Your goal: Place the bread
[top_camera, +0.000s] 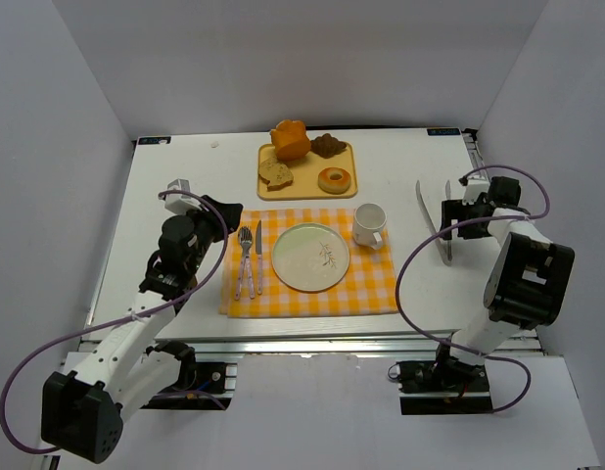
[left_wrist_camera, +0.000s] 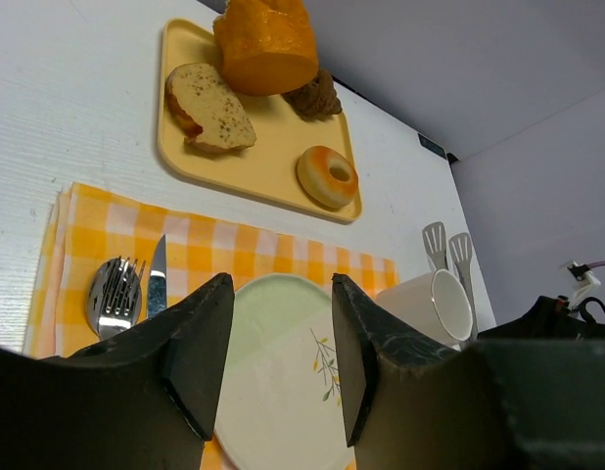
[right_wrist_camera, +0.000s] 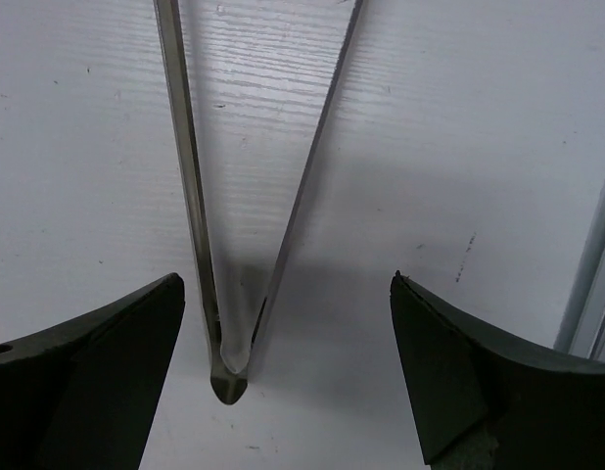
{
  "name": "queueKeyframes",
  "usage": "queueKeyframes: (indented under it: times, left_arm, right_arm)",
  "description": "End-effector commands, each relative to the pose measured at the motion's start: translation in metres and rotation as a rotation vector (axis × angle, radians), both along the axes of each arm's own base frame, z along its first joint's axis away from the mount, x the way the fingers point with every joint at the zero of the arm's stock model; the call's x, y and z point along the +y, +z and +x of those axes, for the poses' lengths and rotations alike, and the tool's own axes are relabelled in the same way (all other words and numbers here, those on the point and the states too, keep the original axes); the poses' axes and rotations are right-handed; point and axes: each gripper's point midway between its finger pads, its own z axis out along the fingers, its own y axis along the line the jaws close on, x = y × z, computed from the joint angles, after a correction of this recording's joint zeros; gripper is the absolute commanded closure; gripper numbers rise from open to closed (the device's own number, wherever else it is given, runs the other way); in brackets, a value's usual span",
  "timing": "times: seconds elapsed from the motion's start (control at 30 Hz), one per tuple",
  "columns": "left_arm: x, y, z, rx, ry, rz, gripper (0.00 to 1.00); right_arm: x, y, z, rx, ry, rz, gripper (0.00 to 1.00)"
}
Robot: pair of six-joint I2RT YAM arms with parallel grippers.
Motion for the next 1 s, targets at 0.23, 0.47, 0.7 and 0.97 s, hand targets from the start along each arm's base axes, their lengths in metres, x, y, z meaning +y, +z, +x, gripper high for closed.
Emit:
queueKeyframes:
  times: [0.23,0.47,0.7,0.97]
  left_arm:
    - [-0.002,0.003,0.007,-0.001,-0.007,0.012,0.45]
    - [-0.002,0.002,0.009,0.005,-0.006,0.016,0.45]
    - [0.0,0.002,0.007,0.001,0.0,0.019,0.44]
    - [0.0,0.005,0.006,-0.006,-0.002,0.019,0.44]
  right_arm:
    - [0.024,-0.035,0.054,0.037,-0.022,0.001,0.14]
    - [0.032,-0.048,0.069,0.095,-0.009,-0.014,0.38]
    - [0.034,-0.041,0.057,0.087,0.061,-0.037,0.75]
    - [0.087,0.071,0.083,-0.156,0.29,0.024,0.69]
